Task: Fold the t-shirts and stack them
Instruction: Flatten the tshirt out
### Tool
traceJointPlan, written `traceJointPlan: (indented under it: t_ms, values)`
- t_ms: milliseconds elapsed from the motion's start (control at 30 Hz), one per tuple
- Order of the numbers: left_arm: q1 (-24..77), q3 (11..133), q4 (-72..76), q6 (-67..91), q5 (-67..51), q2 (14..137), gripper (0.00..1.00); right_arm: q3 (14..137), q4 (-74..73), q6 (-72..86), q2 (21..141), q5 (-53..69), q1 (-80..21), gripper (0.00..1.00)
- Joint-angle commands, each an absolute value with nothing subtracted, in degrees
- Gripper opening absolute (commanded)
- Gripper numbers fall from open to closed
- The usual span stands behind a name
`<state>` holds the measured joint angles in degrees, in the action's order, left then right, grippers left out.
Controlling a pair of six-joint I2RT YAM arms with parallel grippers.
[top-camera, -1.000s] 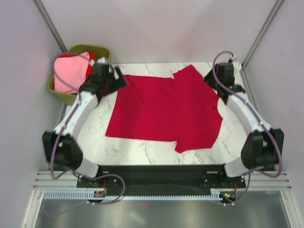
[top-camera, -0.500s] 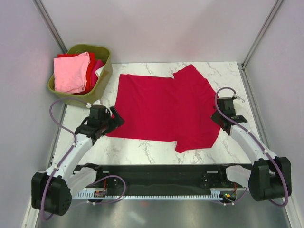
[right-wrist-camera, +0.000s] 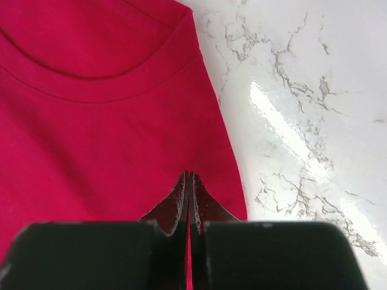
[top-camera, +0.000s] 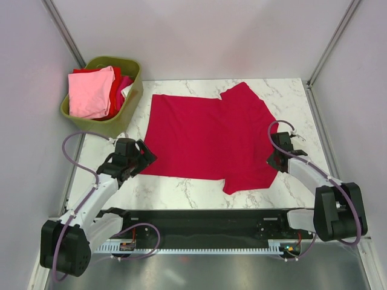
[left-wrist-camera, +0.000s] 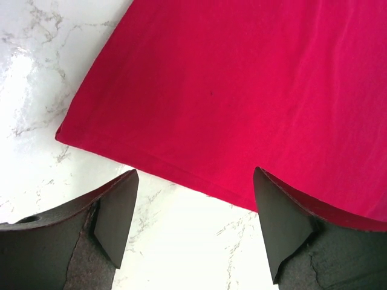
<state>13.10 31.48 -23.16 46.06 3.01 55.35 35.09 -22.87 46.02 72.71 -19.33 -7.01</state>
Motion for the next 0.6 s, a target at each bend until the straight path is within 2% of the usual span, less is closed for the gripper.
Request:
traceJointPlan:
  t_ms: [0, 233, 467, 567]
  values:
    - [12.7, 31.5, -20.8, 48.8, 6.1, 54.9, 0.84, 35.2, -19.6, 47.6, 75.7, -20.1, -7.2, 0.00]
    - [11.6, 29.6, -20.6, 53.6, 9.4, 56.1, 0.78, 37.9, -15.7, 49.6, 85.2, -18.9, -7.1, 0.00]
    - [9.1, 28.7, -17.7, 56.4, 11.2, 59.9, 0.72, 48.6, -15.1, 51.1, 97.0, -19.1, -6.3, 0.00]
    - [8.5, 28.9, -17.0, 56.3, 11.8, 62.2, 0.71, 49.9, -15.1, 51.9, 97.6, -19.2, -6.3, 0.00]
